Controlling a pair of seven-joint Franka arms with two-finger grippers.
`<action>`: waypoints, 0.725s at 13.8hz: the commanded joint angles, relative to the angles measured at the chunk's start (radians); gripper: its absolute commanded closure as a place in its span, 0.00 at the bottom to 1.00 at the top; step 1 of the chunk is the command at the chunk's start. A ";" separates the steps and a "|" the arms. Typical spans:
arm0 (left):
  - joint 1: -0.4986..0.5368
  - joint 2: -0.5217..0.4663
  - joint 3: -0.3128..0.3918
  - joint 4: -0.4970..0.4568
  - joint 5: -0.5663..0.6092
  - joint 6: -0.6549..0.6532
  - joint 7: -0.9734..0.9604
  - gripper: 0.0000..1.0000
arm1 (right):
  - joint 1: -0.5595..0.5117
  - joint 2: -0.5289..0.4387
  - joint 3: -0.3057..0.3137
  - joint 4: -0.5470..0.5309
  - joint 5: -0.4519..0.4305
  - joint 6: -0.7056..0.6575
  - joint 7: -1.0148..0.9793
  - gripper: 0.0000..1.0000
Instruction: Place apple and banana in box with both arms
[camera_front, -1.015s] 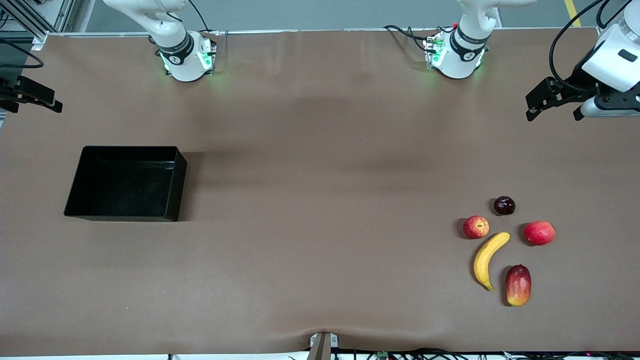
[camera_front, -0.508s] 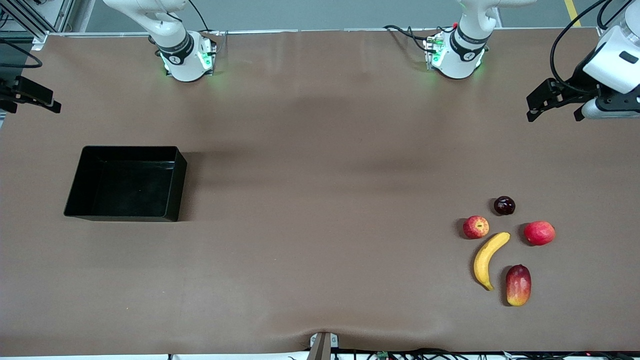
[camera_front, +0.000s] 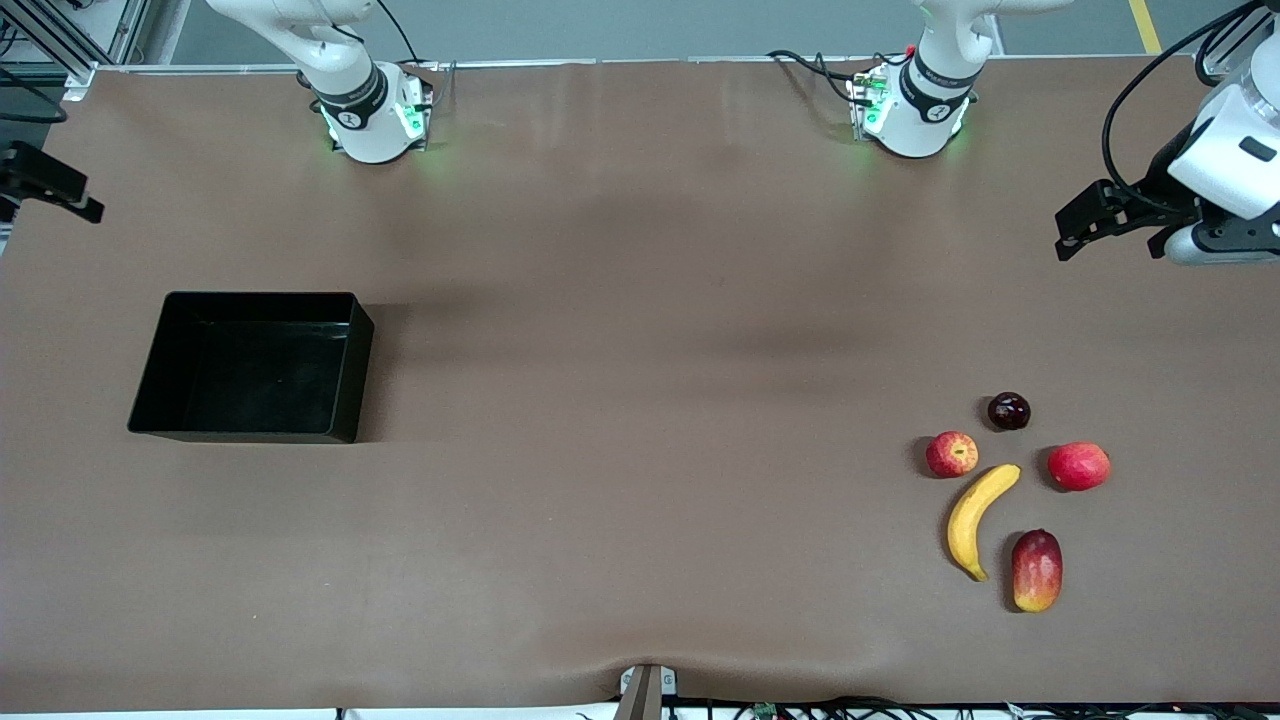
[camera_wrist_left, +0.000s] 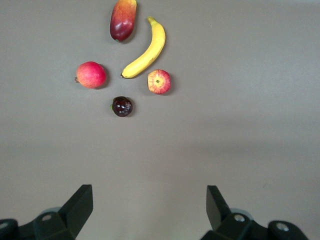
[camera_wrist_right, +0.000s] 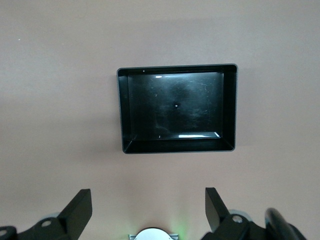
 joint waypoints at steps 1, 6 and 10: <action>0.007 0.061 0.000 0.024 -0.004 -0.006 -0.009 0.00 | -0.032 0.083 -0.050 0.032 -0.015 -0.005 -0.124 0.00; 0.013 0.170 0.000 -0.045 0.027 0.181 -0.010 0.00 | -0.033 0.270 -0.219 -0.016 -0.047 0.107 -0.263 0.00; 0.018 0.294 -0.002 -0.114 0.041 0.420 -0.012 0.00 | -0.053 0.283 -0.246 -0.291 -0.042 0.508 -0.332 0.00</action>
